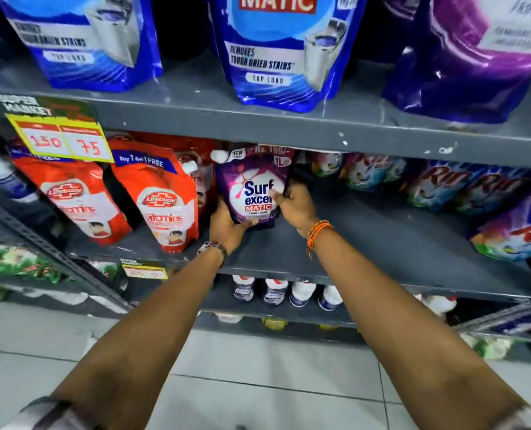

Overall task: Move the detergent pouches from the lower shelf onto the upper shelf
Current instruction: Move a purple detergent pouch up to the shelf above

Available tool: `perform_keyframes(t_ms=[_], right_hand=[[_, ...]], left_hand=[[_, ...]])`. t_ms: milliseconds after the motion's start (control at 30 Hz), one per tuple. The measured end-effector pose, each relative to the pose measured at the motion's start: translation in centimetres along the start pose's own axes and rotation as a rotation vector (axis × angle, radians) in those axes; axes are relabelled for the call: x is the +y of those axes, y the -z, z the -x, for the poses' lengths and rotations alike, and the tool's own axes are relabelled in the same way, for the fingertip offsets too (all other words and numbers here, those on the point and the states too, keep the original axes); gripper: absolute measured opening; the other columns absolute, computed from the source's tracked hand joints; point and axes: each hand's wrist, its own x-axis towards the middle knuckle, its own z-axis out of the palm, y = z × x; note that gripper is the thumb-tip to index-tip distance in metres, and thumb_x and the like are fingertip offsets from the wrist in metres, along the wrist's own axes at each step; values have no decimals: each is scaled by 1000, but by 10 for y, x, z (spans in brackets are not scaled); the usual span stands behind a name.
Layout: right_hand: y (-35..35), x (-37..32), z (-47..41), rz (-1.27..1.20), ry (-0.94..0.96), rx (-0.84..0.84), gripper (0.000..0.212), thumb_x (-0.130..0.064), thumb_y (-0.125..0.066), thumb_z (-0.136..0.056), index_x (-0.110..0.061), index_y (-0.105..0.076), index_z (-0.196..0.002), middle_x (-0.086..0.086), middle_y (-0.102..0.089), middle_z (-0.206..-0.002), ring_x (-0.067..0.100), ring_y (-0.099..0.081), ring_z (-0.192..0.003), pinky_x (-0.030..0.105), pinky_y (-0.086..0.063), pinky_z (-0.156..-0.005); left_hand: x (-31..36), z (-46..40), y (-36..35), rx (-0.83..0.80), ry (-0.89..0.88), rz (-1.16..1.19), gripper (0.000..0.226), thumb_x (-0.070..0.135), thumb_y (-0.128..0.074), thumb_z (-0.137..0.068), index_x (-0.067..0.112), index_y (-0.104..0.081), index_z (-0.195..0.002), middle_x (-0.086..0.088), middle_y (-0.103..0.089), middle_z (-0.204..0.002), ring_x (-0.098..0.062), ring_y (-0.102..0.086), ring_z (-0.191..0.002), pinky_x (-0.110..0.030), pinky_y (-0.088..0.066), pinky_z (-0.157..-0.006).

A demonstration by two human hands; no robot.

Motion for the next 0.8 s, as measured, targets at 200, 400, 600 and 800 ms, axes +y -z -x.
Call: perform_keyframes(t_ms=[200, 400, 600, 800], right_hand=[[13, 16, 48, -3, 35, -8, 18, -11, -72, -87, -3, -66, -101, 6, -76, -101, 16, -71, -86, 22, -60, -71], [49, 32, 131, -17, 31, -35, 17, -17, -72, -88, -4, -67, -98, 4, -78, -97, 15, -74, -84, 27, -63, -67], [115, 46, 219, -75, 43, -29, 11, -21, -74, -86, -19, -71, -96, -11, -78, -87, 0, -74, -82, 25, -62, -67], [224, 0, 260, -73, 122, 116, 15, -30, -76, -84, -16, -72, -88, -11, -79, -83, 5, -74, -73, 25, -58, -57]], left_hand=[[-11, 49, -4, -8, 31, -36, 84, 14, -89, -70, 8, -45, -140, -12, -67, -133, -25, -64, -120, -36, -52, -100], [-3, 135, -12, -30, 61, 52, 78, 11, -90, -69, 14, -50, -136, 5, -68, -122, -18, -66, -114, -40, -54, -99], [20, 227, -26, -151, 77, 109, 81, 40, -92, -58, 28, -54, -129, 18, -75, -116, -7, -73, -109, -40, -61, -92], [125, 249, -43, -241, -124, 22, 92, 60, -93, -50, 30, -56, -129, 17, -78, -110, -3, -74, -103, -41, -62, -90]])
